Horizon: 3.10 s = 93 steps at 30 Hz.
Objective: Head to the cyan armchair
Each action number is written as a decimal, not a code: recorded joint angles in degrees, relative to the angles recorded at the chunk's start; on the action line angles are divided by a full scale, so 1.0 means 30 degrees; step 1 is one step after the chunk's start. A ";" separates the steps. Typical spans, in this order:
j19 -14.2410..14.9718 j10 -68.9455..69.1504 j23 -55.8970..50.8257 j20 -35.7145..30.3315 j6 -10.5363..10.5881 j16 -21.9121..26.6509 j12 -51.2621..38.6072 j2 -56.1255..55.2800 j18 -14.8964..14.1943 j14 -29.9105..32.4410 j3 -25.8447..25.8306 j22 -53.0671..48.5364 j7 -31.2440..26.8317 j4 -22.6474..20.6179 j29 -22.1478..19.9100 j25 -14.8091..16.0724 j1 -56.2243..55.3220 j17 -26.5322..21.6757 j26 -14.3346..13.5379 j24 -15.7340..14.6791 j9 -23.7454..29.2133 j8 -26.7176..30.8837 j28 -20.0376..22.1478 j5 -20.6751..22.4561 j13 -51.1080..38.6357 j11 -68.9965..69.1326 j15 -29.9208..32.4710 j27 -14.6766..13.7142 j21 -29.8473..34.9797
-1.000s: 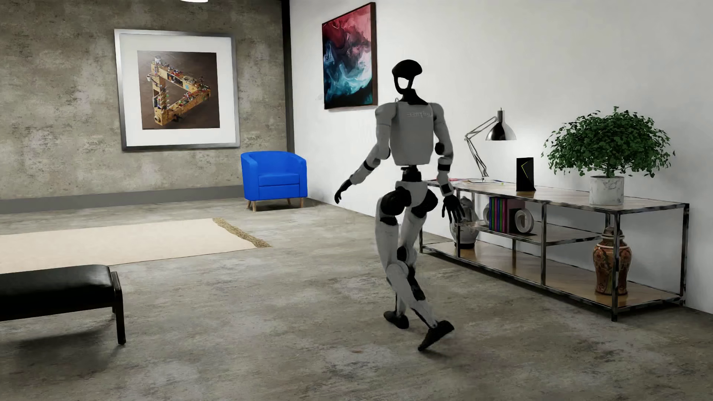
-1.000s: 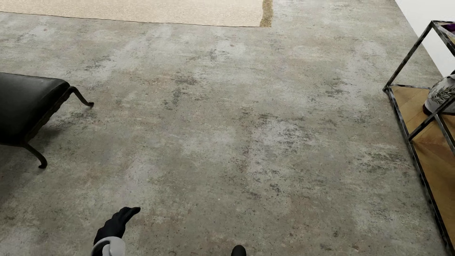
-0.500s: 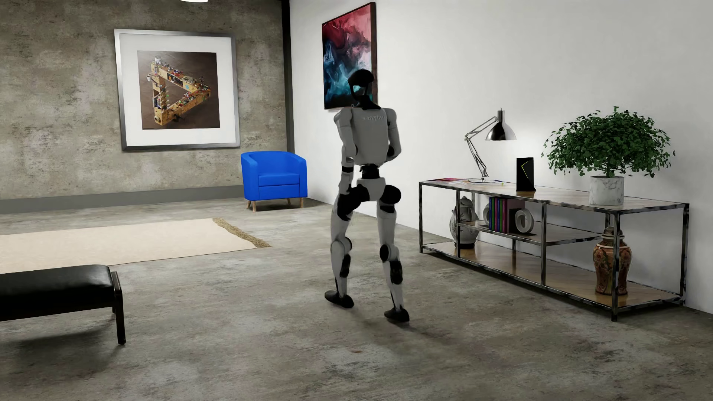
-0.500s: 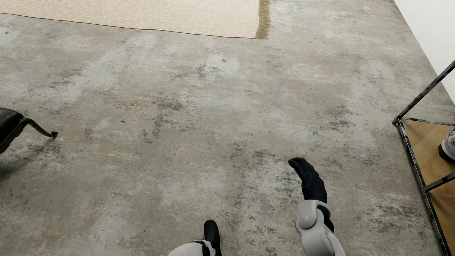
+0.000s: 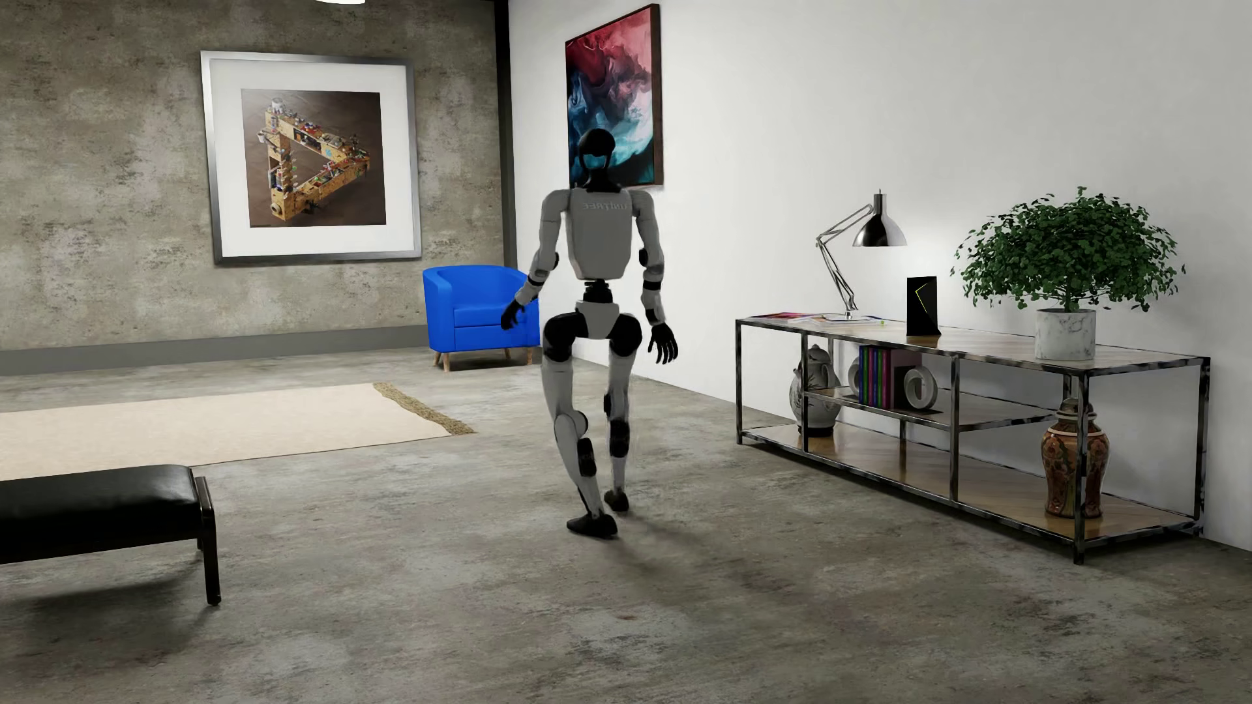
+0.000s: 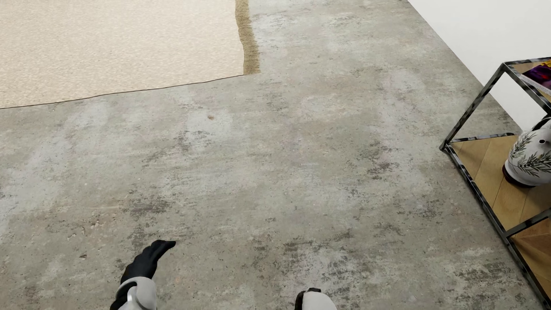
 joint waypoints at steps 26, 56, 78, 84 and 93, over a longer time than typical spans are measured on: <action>-0.1795 -0.1523 -0.4750 -0.1278 0.0962 -0.2871 0.6056 1.3664 0.3003 0.5900 0.2720 0.4530 -0.2200 0.0375 -0.1018 0.0373 -0.7677 -0.0623 0.2716 0.1764 -0.0288 0.0389 -0.2954 0.4913 -0.6194 -0.2443 -0.3083 -0.1399 0.1927; -0.0818 0.4045 -0.5341 -0.3658 0.2667 -0.1372 0.5787 1.0980 0.0261 0.3359 0.2203 0.4427 -0.5932 0.3207 -0.1940 -0.0464 -1.0055 -0.0229 0.2471 0.1353 -0.0084 -0.3228 -0.3376 0.5406 -0.6909 -0.5922 -0.4837 -0.2127 -0.2001; 0.3513 -0.0022 -0.0308 -0.2727 0.0453 -0.0684 -0.0629 0.1016 0.1454 -0.1587 0.0494 -0.1123 -0.3136 -0.1186 0.1765 -0.0528 0.1305 0.0640 -0.0220 -0.0230 -0.0242 0.1001 -0.0781 0.1411 -0.0614 -0.7148 0.2134 -0.0066 0.0421; -0.0199 0.8997 -0.0578 -0.4396 0.1731 -0.0429 0.0666 0.4212 0.0332 0.3818 0.0197 0.3426 -0.6646 0.2935 0.0038 -0.1370 -0.0186 0.1860 0.2928 0.0468 -0.0293 -0.1909 -0.1903 0.2818 -0.2119 -0.5763 0.0892 0.0689 -0.1368; -0.0021 0.9779 -0.3719 0.0537 0.2731 -0.0470 0.5062 1.0247 0.1380 0.2171 0.1968 0.3805 -0.4862 0.5163 -0.1564 -0.0716 -0.9630 -0.0312 0.3240 -0.0408 -0.0123 -0.5542 -0.0389 0.3794 -0.6903 -0.5287 -0.4408 -0.1701 -0.3046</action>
